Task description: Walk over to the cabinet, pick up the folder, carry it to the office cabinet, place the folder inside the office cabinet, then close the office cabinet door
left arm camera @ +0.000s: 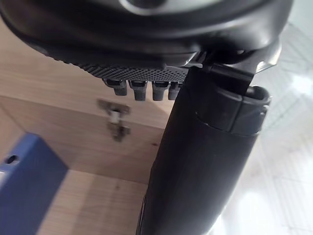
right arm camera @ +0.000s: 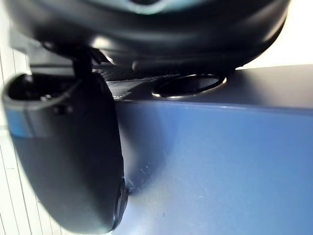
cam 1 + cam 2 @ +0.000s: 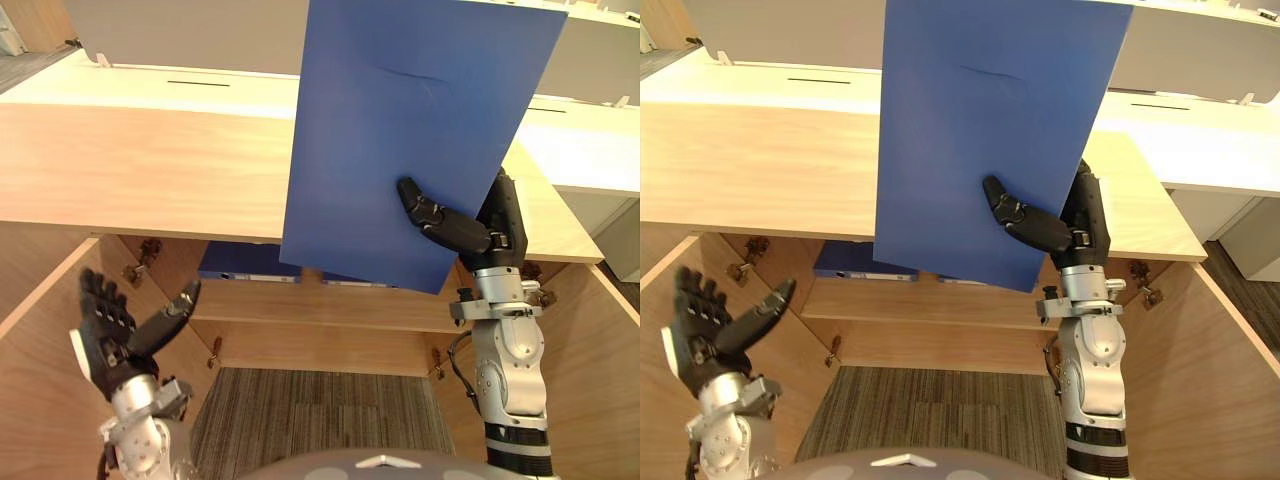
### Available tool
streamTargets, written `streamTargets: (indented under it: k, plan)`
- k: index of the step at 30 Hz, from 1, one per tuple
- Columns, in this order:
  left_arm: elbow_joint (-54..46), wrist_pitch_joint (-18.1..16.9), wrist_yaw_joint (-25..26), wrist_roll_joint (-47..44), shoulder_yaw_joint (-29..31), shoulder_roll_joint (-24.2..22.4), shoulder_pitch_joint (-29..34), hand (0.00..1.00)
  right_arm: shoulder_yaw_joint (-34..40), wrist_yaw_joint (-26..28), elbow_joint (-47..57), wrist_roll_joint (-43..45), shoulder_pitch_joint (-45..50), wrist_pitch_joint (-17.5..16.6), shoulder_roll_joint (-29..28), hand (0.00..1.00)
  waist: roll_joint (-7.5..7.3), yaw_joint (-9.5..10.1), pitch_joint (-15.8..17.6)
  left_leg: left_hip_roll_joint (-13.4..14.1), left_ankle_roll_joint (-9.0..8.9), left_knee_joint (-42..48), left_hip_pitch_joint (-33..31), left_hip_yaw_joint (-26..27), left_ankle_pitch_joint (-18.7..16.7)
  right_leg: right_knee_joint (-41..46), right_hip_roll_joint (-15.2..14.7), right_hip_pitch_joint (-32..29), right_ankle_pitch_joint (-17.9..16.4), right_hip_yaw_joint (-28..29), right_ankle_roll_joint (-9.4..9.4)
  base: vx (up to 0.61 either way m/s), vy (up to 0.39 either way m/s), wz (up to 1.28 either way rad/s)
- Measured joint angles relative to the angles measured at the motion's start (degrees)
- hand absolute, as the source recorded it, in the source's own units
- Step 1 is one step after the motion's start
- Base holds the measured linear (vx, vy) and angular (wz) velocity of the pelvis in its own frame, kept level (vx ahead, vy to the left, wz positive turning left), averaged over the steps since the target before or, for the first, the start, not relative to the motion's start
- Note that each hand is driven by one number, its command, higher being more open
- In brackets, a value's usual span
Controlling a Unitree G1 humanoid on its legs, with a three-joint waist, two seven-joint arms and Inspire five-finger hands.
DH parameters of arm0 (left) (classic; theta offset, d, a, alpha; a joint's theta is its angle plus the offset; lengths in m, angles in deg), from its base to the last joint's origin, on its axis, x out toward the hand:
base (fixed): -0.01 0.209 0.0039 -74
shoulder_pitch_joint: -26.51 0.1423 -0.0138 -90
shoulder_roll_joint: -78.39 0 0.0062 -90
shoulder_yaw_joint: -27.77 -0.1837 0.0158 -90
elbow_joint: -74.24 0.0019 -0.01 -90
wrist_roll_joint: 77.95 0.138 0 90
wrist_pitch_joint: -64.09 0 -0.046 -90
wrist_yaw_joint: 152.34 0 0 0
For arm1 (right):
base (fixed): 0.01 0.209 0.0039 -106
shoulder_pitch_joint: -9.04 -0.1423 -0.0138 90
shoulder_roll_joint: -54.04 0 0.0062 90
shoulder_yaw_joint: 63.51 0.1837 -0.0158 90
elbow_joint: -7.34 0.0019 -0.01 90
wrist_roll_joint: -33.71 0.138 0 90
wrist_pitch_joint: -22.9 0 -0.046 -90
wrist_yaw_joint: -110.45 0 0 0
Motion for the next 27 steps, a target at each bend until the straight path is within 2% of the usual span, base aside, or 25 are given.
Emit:
streamTargets:
  k: [8, 14, 21, 27]
  plan:
    - [24.9, 3.5, -1.6, 5.6, 0.4, 0.6, -0.4, 1.00, -1.4, -0.4, 0.8, -0.3, 0.1, 0.0, 1.0, 0.00, 0.50, 0.40, -0.3, -0.2, 0.02, 0.0, -0.8, -0.2, 0.0, 0.0, -0.2, -0.7, 0.0, -0.2, 0.03, 0.00, 0.000, 0.01]
    - [45.7, 5.1, -1.8, 6.8, 1.0, 1.2, -2.0, 1.00, -9.7, -0.5, 0.8, -2.2, 0.8, 0.0, 4.9, 0.00, 0.65, 0.50, -0.3, -0.1, 0.02, 0.0, -0.4, 0.2, 0.0, 0.3, -0.2, -0.7, 0.0, 0.2, 0.03, -0.02, -0.003, -0.03]
    - [56.2, 5.6, -3.0, 9.3, 0.0, 5.4, -4.1, 1.00, -21.8, 1.8, 0.3, -6.3, 0.8, -0.3, 11.5, 0.00, 1.55, 0.76, 0.3, 0.0, 0.02, 0.1, 0.3, 1.0, 0.0, 0.8, -0.2, -0.7, 0.0, 1.1, 0.01, -0.05, -0.001, -0.06]
    - [62.8, 5.6, -3.3, 10.6, -4.0, 9.2, -6.0, 1.00, -31.5, 3.2, -9.6, -12.1, -0.2, -1.2, 17.9, 0.00, 1.81, 1.08, 0.7, 0.2, -0.02, 0.0, -1.2, 1.8, 0.0, 0.9, 0.2, -2.8, 0.0, 1.9, 0.00, -0.03, -0.007, -0.07]
